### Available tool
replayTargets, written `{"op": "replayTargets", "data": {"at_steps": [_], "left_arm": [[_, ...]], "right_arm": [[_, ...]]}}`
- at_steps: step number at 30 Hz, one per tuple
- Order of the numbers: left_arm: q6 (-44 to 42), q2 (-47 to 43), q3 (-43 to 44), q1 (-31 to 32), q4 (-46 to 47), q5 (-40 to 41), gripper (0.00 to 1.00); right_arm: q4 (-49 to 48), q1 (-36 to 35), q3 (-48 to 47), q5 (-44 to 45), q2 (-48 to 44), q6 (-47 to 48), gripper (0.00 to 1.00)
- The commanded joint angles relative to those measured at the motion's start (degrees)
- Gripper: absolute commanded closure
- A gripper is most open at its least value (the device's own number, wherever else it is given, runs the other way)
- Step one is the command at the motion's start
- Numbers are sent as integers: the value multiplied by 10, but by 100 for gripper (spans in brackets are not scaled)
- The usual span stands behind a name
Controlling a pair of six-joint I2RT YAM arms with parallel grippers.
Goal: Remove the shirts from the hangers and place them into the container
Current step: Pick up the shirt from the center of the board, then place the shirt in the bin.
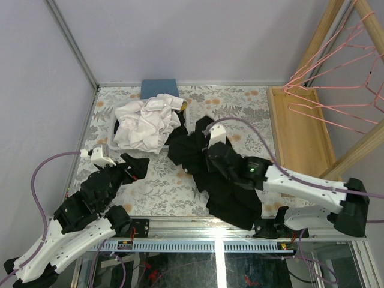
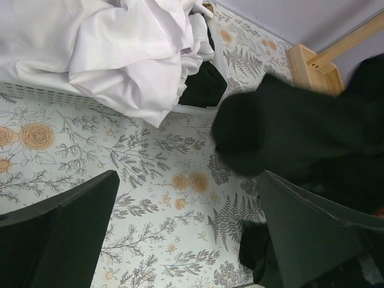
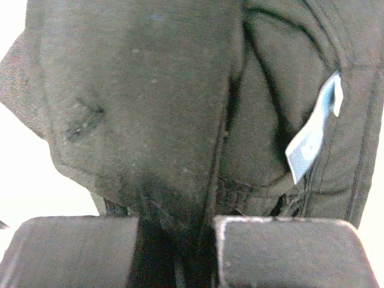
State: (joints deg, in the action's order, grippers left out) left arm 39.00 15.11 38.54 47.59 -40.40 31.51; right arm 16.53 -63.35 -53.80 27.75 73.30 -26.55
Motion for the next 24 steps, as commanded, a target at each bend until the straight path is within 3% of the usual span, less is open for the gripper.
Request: {"op": "replayTargets", "data": {"at_steps": [1, 10, 19, 24], "left_arm": [[4, 0, 5, 5, 16, 22, 0], [19, -7, 9, 5, 3, 67, 0], [17, 125, 103, 5, -86, 147, 0], [18, 202, 172, 2, -117, 197, 0]], "right_arm": [[-95, -1, -103, 63, -46, 88, 100], [-165, 12, -297, 57, 93, 180, 100], [-79, 128, -555, -251, 311, 219, 100], [-59, 153, -627, -279, 368, 228, 100]]}}
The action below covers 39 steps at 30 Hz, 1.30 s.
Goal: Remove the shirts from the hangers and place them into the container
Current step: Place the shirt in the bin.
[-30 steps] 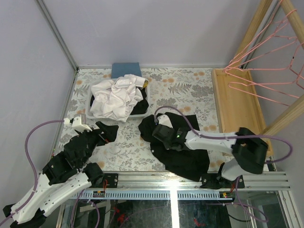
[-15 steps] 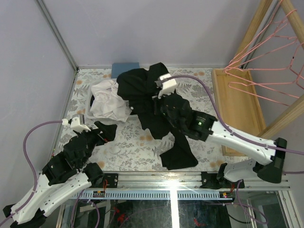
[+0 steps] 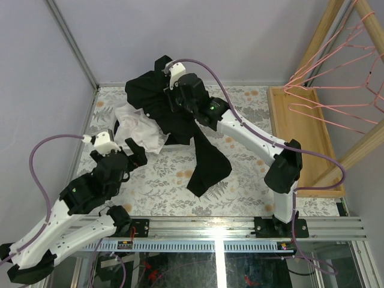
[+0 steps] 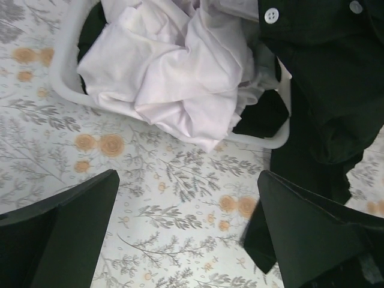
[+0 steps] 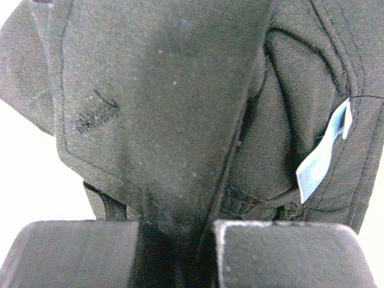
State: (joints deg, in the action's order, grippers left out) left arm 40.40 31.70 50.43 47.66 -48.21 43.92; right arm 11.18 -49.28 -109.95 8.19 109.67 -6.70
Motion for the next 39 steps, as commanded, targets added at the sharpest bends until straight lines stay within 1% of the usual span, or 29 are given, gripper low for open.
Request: {"op": "replayTargets", "data": {"at_steps": [1, 5, 9, 11, 12, 13, 14, 16, 17, 19, 20, 22, 25, 29, 32, 35, 37, 39], "left_arm": [[-1, 41, 68, 0, -41, 73, 0], [-29, 64, 125, -2, -55, 65, 0], [-62, 107, 150, -6, -56, 51, 0], [-106, 120, 150, -28, -25, 9, 0], [-123, 130, 151, -55, -10, -21, 0], [-144, 142, 150, -95, 5, -62, 0], [-160, 160, 152, -152, 13, -104, 0], [-181, 187, 151, -289, 29, -198, 0], [-188, 186, 140, -352, 48, -242, 0], [-196, 174, 124, -458, 78, -322, 0], [-199, 171, 117, -498, 83, -352, 0], [-201, 163, 102, -549, 82, -380, 0], [-195, 130, 55, -575, 96, -370, 0], [-188, 56, -9, -576, 115, -357, 0], [-181, 4, -35, -575, 126, -339, 0], [-165, -29, -46, -575, 130, -340, 0], [-154, -46, -67, -575, 143, -349, 0], [-152, -49, -81, -575, 155, -367, 0]], "right_arm": [[-5, 15, -70, -101, 10, 33, 100], [-4, 19, -69, -143, 21, 51, 100], [-23, 20, -36, -124, 14, 61, 100], [-31, 22, -21, -118, 8, 62, 100], [-35, 23, -14, -122, 6, 61, 100], [-36, 23, -9, -124, 4, 61, 100], [-35, 23, -7, -124, 3, 63, 100], [-31, 23, -4, -127, 1, 70, 100], [-29, 24, -3, -141, 0, 78, 100], [-13, 24, -13, -176, 2, 100, 100], [3, 24, -28, -200, 9, 113, 100], [37, 24, -72, -234, 35, 130, 100], [68, 24, -145, -264, 96, 132, 100], [64, 23, -211, -273, 186, 142, 100], [103, 18, -265, -262, 262, 166, 100], [112, 17, -252, -250, 316, 176, 100], [121, 17, -250, -219, 349, 173, 100], [140, 17, -250, -206, 366, 182, 99]]}}
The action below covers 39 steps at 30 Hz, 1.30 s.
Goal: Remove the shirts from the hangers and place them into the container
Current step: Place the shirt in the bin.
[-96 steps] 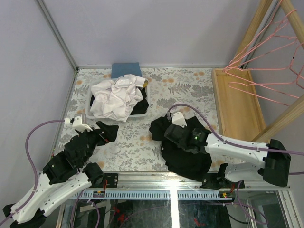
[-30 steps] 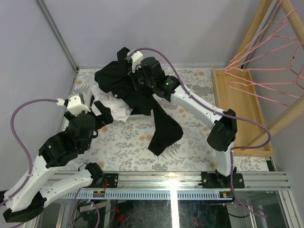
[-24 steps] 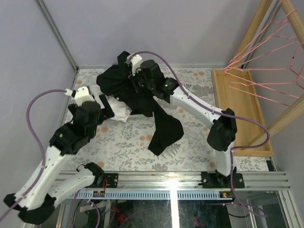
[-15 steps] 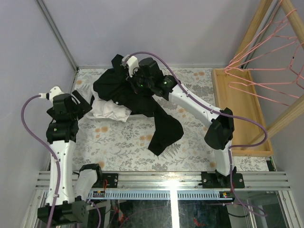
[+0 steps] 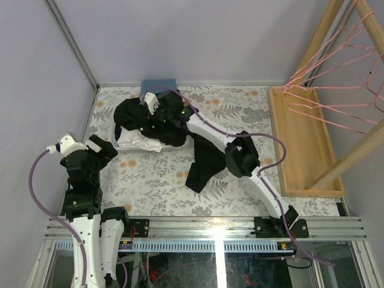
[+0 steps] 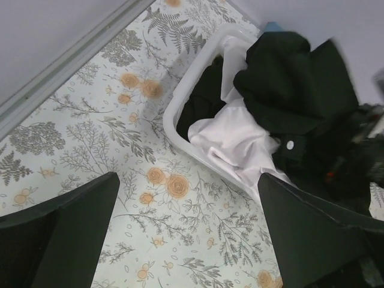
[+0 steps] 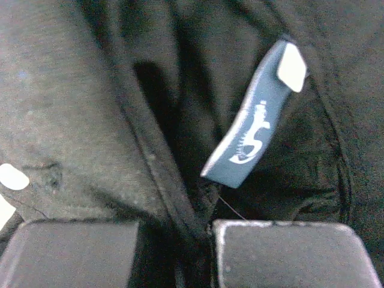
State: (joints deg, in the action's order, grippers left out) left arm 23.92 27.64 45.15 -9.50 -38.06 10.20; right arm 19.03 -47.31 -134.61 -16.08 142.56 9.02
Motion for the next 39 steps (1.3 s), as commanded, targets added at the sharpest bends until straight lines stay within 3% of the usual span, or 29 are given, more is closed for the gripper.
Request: {"op": "replayTargets", "data": {"at_steps": [1, 6, 11, 15, 18, 23, 26, 29, 31, 35, 39], "left_arm": [[12, -4, -27, -4, 54, -34, 0], [16, 21, -28, -3, 52, -36, 0], [19, 22, -32, -3, 55, -39, 0], [20, 17, -36, -3, 59, -46, 0], [18, 20, -37, -3, 60, -50, 0], [18, 26, -38, -3, 62, -54, 0], [18, 26, -38, -3, 62, -57, 0], [18, 25, -38, -3, 63, -59, 0], [18, 23, -39, -3, 64, -60, 0], [19, 20, -40, -3, 64, -62, 0], [17, 22, -40, -3, 65, -65, 0]], "right_arm": [[67, -2, 1, 38, 39, 26, 97], [90, -3, 13, 42, 6, 30, 82], [96, -3, 17, 19, -79, 25, 53], [52, -3, 72, -15, -168, 5, 29], [26, -3, 106, -25, -222, -20, 17], [19, -3, 140, -27, -279, -43, 14], [3, -3, 192, 60, -326, -67, 14], [-49, -3, 312, 257, -403, -109, 14], [-53, -3, 389, 343, -460, -156, 14], [-97, -3, 611, 395, -576, -248, 13], [-96, -2, 757, 441, -619, -370, 13]]}}
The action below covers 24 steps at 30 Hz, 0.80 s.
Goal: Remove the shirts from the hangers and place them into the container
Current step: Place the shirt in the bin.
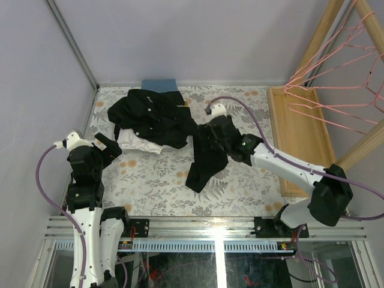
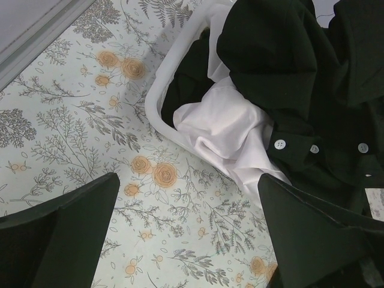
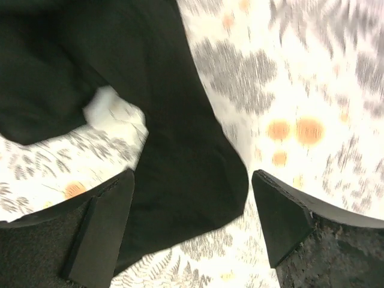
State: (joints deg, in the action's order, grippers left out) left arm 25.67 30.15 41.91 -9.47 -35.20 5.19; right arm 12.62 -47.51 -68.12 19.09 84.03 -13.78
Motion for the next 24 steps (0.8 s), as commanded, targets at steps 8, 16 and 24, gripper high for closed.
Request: {"op": "replayTargets", "data": {"at_steps": [8, 16, 24], "left_arm": [[-1, -3, -9, -4, 38, -21, 0], [-1, 2, -9, -3, 39, -24, 0], [-1, 1, -10, -3, 39, -24, 0]], "right_arm": [[-18, -2, 130, -77, 30, -203, 13], [-10, -29, 112, -51, 122, -203, 13], [-60, -33, 168, 23, 145, -198, 50]]}}
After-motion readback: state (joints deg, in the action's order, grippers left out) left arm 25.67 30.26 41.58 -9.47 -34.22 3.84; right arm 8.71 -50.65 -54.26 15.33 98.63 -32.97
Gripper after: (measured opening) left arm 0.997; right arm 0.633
